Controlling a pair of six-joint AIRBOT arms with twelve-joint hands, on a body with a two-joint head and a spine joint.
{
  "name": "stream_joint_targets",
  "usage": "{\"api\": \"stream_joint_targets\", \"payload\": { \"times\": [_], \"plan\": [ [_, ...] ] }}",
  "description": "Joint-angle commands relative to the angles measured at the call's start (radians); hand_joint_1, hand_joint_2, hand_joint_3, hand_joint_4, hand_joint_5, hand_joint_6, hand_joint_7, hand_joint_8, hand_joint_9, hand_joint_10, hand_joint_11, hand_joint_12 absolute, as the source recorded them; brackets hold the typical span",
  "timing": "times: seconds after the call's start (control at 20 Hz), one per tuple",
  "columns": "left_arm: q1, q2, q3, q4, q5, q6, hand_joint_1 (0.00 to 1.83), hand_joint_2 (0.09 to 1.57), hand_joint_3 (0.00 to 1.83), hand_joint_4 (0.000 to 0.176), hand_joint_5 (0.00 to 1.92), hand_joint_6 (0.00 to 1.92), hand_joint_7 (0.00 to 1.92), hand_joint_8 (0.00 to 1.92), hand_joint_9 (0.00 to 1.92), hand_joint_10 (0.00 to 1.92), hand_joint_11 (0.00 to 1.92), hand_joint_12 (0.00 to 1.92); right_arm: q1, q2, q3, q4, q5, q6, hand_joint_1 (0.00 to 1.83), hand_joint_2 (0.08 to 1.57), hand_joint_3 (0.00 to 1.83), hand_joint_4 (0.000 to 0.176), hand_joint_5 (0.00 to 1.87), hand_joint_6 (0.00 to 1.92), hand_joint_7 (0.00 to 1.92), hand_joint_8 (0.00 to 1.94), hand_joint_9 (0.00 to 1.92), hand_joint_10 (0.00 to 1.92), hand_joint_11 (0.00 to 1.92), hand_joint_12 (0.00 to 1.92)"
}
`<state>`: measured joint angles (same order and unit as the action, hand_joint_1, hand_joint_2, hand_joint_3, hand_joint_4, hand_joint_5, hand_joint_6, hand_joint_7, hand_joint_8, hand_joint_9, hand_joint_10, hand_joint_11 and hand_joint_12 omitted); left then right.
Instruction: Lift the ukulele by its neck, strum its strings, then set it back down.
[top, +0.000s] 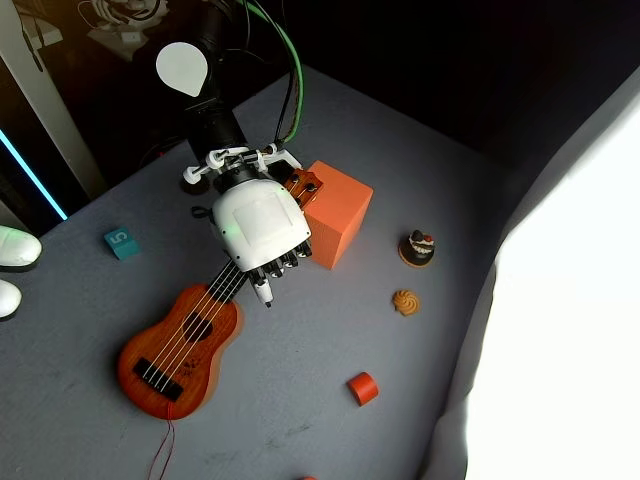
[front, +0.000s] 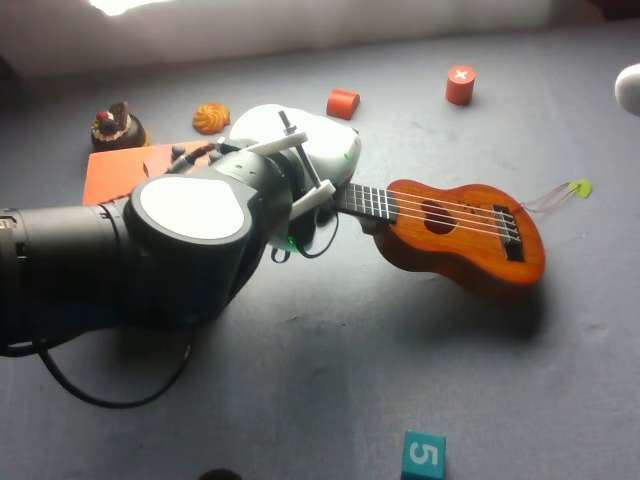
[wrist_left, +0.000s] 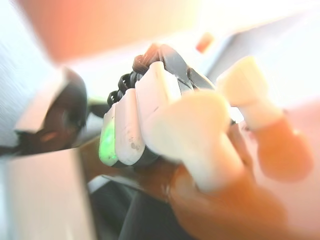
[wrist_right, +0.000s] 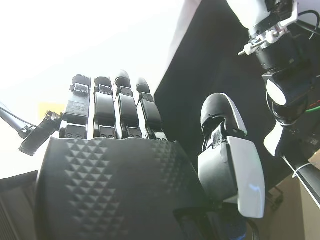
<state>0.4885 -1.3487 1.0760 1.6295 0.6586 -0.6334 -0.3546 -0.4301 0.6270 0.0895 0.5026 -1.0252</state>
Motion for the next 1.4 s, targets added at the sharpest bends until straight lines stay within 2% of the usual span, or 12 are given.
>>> {"api": "stream_joint_targets", "payload": {
  "times": [0.0, 0.5, 0.55, 0.6, 0.65, 0.7, 0.75, 0.8, 1.05, 1.2, 1.25, 1.35],
  "plan": [
    [-0.018, 0.008, -0.001, 0.053, 0.022, 0.001, 1.54, 1.18, 0.13, 0.016, 1.43, 1.92, 1.58, 1.92, 1.71, 1.92, 1.77, 1.92, 0.011, 0.005, 0.000, 0.002, 0.124, 0.002, 0.10, 1.29, 0.00, 0.000, 0.10, 0.01, 0.12, 0.01, 0.07, 0.02, 0.00, 0.00],
    [-0.068, 0.050, -0.042, -0.008, 0.009, 0.030, 1.53, 1.19, 0.10, 0.079, 1.39, 1.92, 1.54, 1.92, 1.66, 1.92, 1.71, 1.92, 0.011, 0.005, -0.001, 0.002, 0.124, 0.004, 0.08, 1.29, 0.00, 0.000, 0.07, 0.01, 0.08, 0.00, 0.04, 0.00, 0.00, 0.00],
    [-0.071, 0.055, -0.048, -0.017, 0.007, 0.031, 1.53, 1.19, 0.10, 0.079, 1.39, 1.92, 1.54, 1.92, 1.66, 1.92, 1.71, 1.92, 0.011, 0.005, -0.001, 0.002, 0.124, 0.006, 0.08, 1.29, 0.00, 0.000, 0.07, 0.01, 0.08, 0.00, 0.04, 0.00, 0.00, 0.00],
    [-0.077, 0.062, -0.057, -0.024, 0.005, 0.032, 1.53, 1.21, 0.07, 0.138, 1.38, 1.92, 1.53, 1.92, 1.66, 1.92, 1.72, 1.92, 0.011, 0.005, -0.001, 0.002, 0.124, 0.008, 0.09, 1.29, 0.00, 0.000, 0.09, 0.01, 0.10, 0.01, 0.06, 0.01, 0.00, 0.00],
    [-0.082, 0.067, -0.064, -0.028, 0.005, 0.032, 1.53, 1.21, 0.07, 0.138, 1.38, 1.92, 1.53, 1.92, 1.66, 1.92, 1.72, 1.92, 0.011, 0.005, -0.001, 0.002, 0.124, 0.012, 0.09, 1.29, 0.00, 0.000, 0.09, 0.01, 0.10, 0.01, 0.06, 0.01, 0.00, 0.00],
    [-0.090, 0.073, -0.073, -0.032, 0.003, 0.032, 1.53, 1.21, 0.06, 0.155, 1.37, 1.92, 1.52, 1.92, 1.65, 1.92, 1.71, 1.92, 0.012, 0.005, -0.001, 0.002, 0.123, 0.014, 0.11, 1.28, 0.00, 0.000, 0.09, 0.01, 0.12, 0.01, 0.09, 0.02, 0.00, 0.00],
    [-0.098, 0.081, -0.082, -0.037, -0.002, 0.032, 1.53, 1.21, 0.06, 0.155, 1.37, 1.92, 1.52, 1.92, 1.65, 1.92, 1.71, 1.92, 0.017, 0.005, -0.001, 0.002, 0.119, 0.017, 0.11, 1.28, 0.00, 0.000, 0.09, 0.01, 0.12, 0.01, 0.09, 0.02, 0.00, 0.00],
    [-0.108, 0.089, -0.091, -0.041, -0.005, 0.036, 1.53, 1.22, 0.06, 0.175, 1.37, 1.92, 1.52, 1.92, 1.65, 1.92, 1.70, 1.92, 0.023, 0.004, -0.001, 0.002, 0.116, 0.030, 0.12, 1.28, 0.00, 0.000, 0.09, 0.01, 0.11, 0.01, 0.07, 0.01, 0.00, 0.00],
    [-0.141, 0.111, -0.120, -0.057, -0.005, 0.058, 1.52, 1.22, 0.06, 0.176, 1.36, 1.92, 1.48, 1.92, 1.63, 1.92, 1.70, 1.92, 0.060, 0.005, 0.010, 0.002, 0.041, 0.129, 0.12, 1.28, 0.00, 0.000, 0.09, 0.01, 0.12, 0.01, 0.08, 0.01, 0.00, 0.00],
    [-0.152, 0.119, -0.133, -0.066, -0.005, 0.063, 1.51, 1.21, 0.05, 0.176, 1.37, 1.92, 1.50, 1.92, 1.65, 1.92, 1.71, 1.92, 0.081, -0.001, 0.053, -0.073, 0.022, 0.296, 0.10, 1.28, 0.00, 0.000, 0.12, 0.02, 0.13, 0.01, 0.09, 0.02, 0.00, 0.00],
    [-0.156, 0.122, -0.136, -0.069, -0.005, 0.063, 1.51, 1.22, 0.05, 0.176, 1.35, 1.92, 1.49, 1.92, 1.64, 1.92, 1.70, 1.92, 0.083, -0.004, 0.061, -0.115, 0.015, 0.329, 0.13, 1.28, 0.00, 0.000, 0.17, 0.01, 0.18, 0.00, 0.13, 0.02, 0.00, 0.18],
    [-0.165, 0.126, -0.140, -0.082, -0.005, 0.072, 1.51, 1.23, 0.05, 0.176, 1.35, 1.92, 1.49, 1.92, 1.63, 1.92, 1.70, 1.92, 0.089, -0.012, 0.077, -0.213, 0.007, 0.413, 0.13, 1.27, 0.00, 0.000, 0.14, 0.00, 0.16, 0.00, 0.12, 0.01, 0.00, 0.29]
  ]
}}
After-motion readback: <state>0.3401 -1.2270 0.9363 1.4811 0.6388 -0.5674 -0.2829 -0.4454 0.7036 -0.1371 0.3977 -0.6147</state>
